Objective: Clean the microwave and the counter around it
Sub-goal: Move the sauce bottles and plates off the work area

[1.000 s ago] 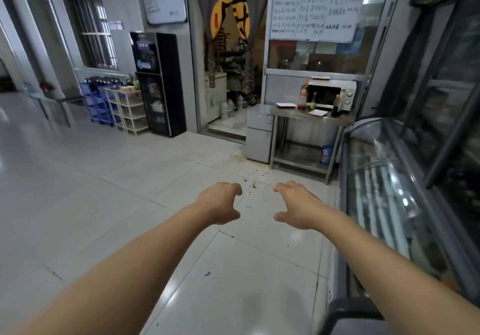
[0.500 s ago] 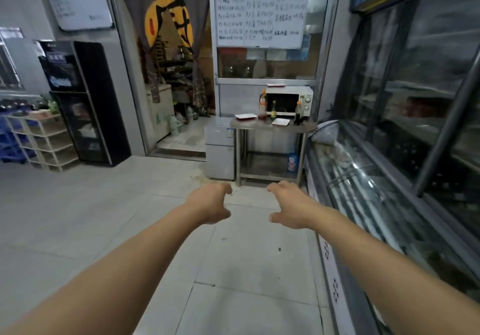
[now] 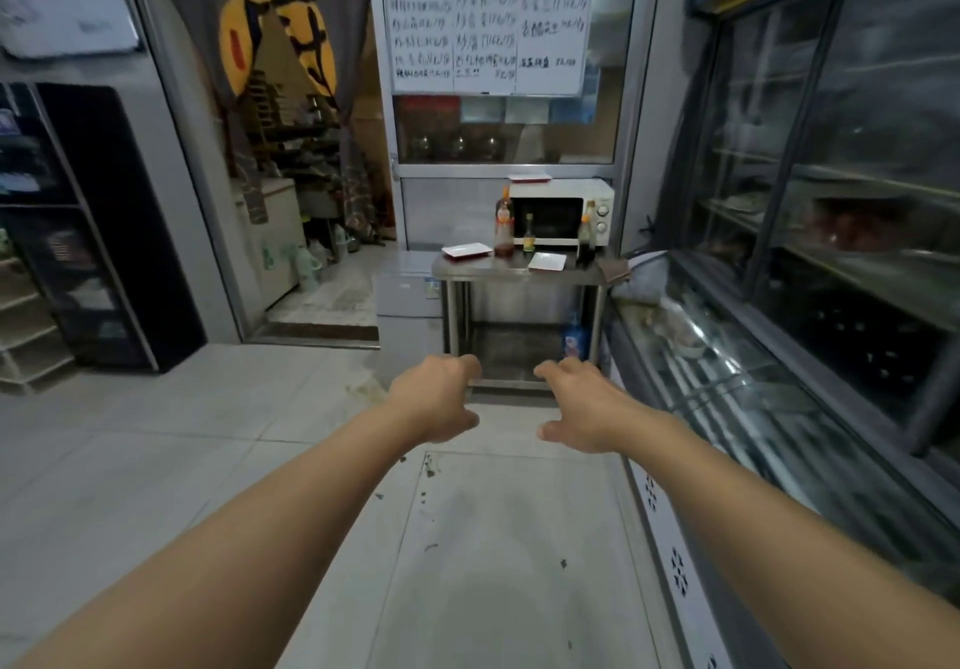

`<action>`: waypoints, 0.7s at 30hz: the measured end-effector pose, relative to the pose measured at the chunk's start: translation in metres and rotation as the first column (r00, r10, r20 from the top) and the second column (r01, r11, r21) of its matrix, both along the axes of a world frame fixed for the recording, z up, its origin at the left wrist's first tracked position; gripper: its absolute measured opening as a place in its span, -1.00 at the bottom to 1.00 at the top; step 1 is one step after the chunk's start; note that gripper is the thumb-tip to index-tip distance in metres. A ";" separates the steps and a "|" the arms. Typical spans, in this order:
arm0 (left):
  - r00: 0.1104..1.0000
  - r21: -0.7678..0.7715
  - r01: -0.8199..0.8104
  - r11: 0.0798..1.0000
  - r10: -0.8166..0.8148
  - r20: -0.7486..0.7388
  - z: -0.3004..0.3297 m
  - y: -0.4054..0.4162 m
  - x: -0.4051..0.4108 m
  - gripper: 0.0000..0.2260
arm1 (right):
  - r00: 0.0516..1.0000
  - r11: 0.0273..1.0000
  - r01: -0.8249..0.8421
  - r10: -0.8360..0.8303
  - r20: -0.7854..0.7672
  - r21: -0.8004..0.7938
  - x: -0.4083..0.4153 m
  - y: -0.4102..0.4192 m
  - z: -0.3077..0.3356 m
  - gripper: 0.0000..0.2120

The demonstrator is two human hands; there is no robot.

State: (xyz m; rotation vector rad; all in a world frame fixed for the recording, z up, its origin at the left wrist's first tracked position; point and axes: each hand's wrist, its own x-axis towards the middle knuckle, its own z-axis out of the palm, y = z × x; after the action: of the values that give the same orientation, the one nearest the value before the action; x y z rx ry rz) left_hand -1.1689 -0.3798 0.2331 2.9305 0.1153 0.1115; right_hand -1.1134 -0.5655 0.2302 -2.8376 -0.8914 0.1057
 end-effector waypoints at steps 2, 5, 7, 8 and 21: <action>1.000 0.005 -0.012 1.000 0.012 -0.006 0.001 0.013 0.042 -0.50 | 1.000 1.000 0.007 -0.007 0.000 0.002 0.045 0.016 0.001 -0.30; 0.999 -0.004 -0.046 0.999 0.046 0.002 0.006 0.034 0.100 -0.49 | 1.000 1.000 0.002 -0.002 -0.007 0.007 0.108 0.038 0.005 -0.30; 0.998 -0.012 -0.060 0.998 0.060 0.020 0.009 0.049 0.136 -0.49 | 1.000 1.000 0.004 -0.004 -0.002 0.024 0.145 0.050 0.009 -0.29; 0.998 -0.011 -0.061 0.998 0.061 0.018 0.009 0.056 0.152 -0.48 | 1.000 1.000 0.006 -0.006 -0.005 0.026 0.162 0.056 0.011 -0.28; 0.995 -0.068 0.085 0.994 -0.081 0.059 0.013 0.154 0.386 -0.52 | 0.995 0.993 0.104 -0.104 -0.007 0.062 0.368 0.133 0.024 -0.29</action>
State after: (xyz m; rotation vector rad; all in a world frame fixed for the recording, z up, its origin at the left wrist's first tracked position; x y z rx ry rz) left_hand -0.7828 -0.2256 0.2464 2.8543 -0.0107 0.1729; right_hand -0.7456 -0.4328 0.2537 -2.8176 -0.7311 0.0693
